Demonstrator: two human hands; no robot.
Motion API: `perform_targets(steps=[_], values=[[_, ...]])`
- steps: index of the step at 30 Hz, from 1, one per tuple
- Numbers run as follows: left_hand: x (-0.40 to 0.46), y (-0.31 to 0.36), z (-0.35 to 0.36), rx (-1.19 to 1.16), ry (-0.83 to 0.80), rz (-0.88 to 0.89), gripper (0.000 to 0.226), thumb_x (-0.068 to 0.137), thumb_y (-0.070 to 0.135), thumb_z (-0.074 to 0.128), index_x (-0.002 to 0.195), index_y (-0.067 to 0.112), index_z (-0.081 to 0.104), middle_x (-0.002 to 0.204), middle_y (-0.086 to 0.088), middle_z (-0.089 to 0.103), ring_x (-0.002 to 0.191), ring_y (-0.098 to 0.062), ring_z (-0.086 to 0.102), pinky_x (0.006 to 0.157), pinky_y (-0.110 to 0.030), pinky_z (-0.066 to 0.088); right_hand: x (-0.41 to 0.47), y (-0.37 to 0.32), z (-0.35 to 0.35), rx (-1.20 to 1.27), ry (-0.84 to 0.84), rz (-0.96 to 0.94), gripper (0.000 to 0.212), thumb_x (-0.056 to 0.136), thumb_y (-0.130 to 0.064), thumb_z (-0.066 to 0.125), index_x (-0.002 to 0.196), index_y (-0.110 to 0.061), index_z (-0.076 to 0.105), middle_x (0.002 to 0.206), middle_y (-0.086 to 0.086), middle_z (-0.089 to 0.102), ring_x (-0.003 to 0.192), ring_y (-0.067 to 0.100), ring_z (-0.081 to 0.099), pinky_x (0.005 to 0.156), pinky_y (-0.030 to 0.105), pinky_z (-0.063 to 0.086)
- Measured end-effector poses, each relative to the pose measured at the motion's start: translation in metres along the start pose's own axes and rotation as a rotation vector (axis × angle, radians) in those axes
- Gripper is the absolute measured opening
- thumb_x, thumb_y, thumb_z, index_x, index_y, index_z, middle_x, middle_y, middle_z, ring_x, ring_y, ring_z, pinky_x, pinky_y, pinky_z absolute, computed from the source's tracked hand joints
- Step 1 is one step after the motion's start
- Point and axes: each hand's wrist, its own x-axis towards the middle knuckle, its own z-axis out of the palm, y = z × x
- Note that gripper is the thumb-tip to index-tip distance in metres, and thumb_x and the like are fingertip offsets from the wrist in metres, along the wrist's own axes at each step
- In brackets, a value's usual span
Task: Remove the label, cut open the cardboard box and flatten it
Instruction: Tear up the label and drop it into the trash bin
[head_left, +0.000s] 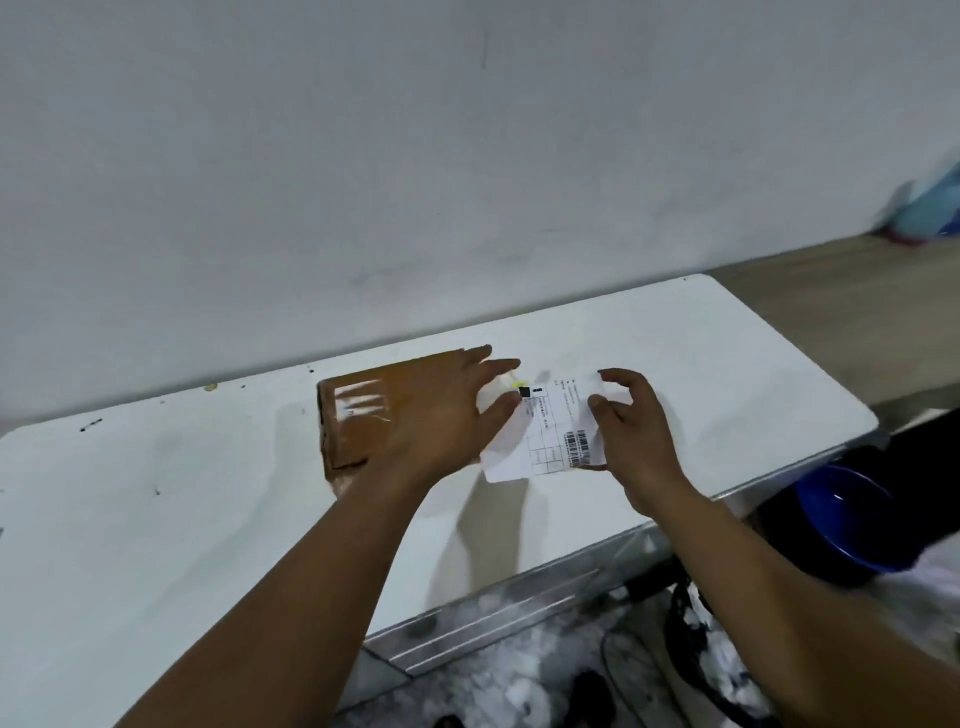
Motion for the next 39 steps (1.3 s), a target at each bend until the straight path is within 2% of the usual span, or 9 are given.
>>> perform_targets(steps=[3,5,8,11,17,22,26,32,39], values=[[0.013,0.029,0.032,-0.055,-0.142,0.090,0.021,0.098,0.034,0.061,0.118,0.030,0.067,0.133,0.004,0.060,0.127,-0.007,0.048,0.102,-0.026,0.034,-0.010,0.007,-0.037,-0.001,0.059,-0.008,0.032,0.099,-0.014,0.049,0.110,-0.043,0.058,0.090,0.014,0.071,0.081,0.026,0.063,0.061,0.045,0.061],[0.021,0.049,0.056,-0.091,-0.220,0.117,0.016,0.097,0.030,0.062,0.112,0.030,0.067,0.123,0.007,0.065,0.117,-0.010,0.054,0.101,-0.032,0.042,-0.017,0.012,-0.066,0.029,0.108,-0.013,0.032,0.099,-0.013,0.048,0.111,-0.041,0.059,0.080,0.012,0.067,0.074,0.022,0.060,0.053,0.037,0.058],[0.031,0.081,0.092,-0.174,-0.303,0.097,0.012,0.096,0.026,0.064,0.107,0.027,0.069,0.115,0.011,0.070,0.111,-0.006,0.060,0.097,-0.023,0.045,-0.028,0.027,-0.110,0.076,0.164,0.015,0.030,0.100,-0.015,0.049,0.105,-0.042,0.060,0.089,0.016,0.070,0.083,0.034,0.065,0.062,0.050,0.059],[0.033,0.123,0.129,-0.285,-0.341,0.047,0.016,0.092,0.029,0.071,0.108,0.026,0.070,0.099,0.018,0.067,0.097,0.011,0.058,0.080,-0.004,0.038,-0.039,0.045,-0.159,0.126,0.213,0.056,0.025,0.100,-0.013,0.051,0.103,-0.036,0.060,0.096,0.017,0.073,0.091,0.036,0.069,0.065,0.048,0.059],[0.040,0.206,0.216,-0.390,-0.447,-0.026,0.017,0.088,0.035,0.075,0.099,0.023,0.080,0.097,0.013,0.074,0.090,0.004,0.065,0.069,-0.005,0.042,-0.064,0.084,-0.261,0.181,0.288,0.096,0.012,0.100,-0.010,0.052,0.107,-0.018,0.056,0.099,0.011,0.070,0.089,0.025,0.067,0.073,0.043,0.055],[0.038,0.269,0.279,-0.393,-0.546,-0.002,0.012,0.090,0.029,0.073,0.090,0.020,0.081,0.089,0.014,0.075,0.077,0.013,0.063,0.063,-0.002,0.041,-0.080,0.113,-0.335,0.038,0.265,0.155,0.036,0.098,-0.014,0.057,0.125,-0.038,0.052,0.121,-0.012,0.063,0.105,0.011,0.063,0.078,0.029,0.058],[0.040,0.297,0.310,-0.388,-0.621,0.067,0.013,0.092,0.028,0.072,0.094,0.018,0.081,0.090,0.012,0.076,0.079,0.014,0.064,0.070,-0.006,0.042,-0.080,0.126,-0.374,-0.425,0.276,0.014,0.052,0.091,-0.021,0.068,0.140,-0.027,0.052,0.136,-0.014,0.052,0.126,0.002,0.045,0.103,0.023,0.039],[0.046,0.331,0.348,-0.354,-0.725,0.119,0.010,0.091,0.030,0.073,0.092,0.024,0.080,0.082,0.017,0.075,0.077,0.010,0.065,0.069,-0.006,0.045,-0.070,0.144,-0.409,-0.258,0.334,0.157,0.009,0.089,-0.022,0.070,0.097,-0.025,0.074,0.090,-0.014,0.073,0.081,-0.002,0.067,0.070,0.023,0.053],[0.063,0.337,0.376,-0.406,-0.804,0.067,0.012,0.090,0.032,0.073,0.091,0.022,0.080,0.086,0.010,0.076,0.080,0.001,0.069,0.072,-0.016,0.048,-0.059,0.148,-0.416,-0.250,0.410,0.140,0.006,0.089,-0.026,0.071,0.092,-0.030,0.071,0.088,-0.018,0.069,0.082,-0.008,0.062,0.063,0.007,0.044]])
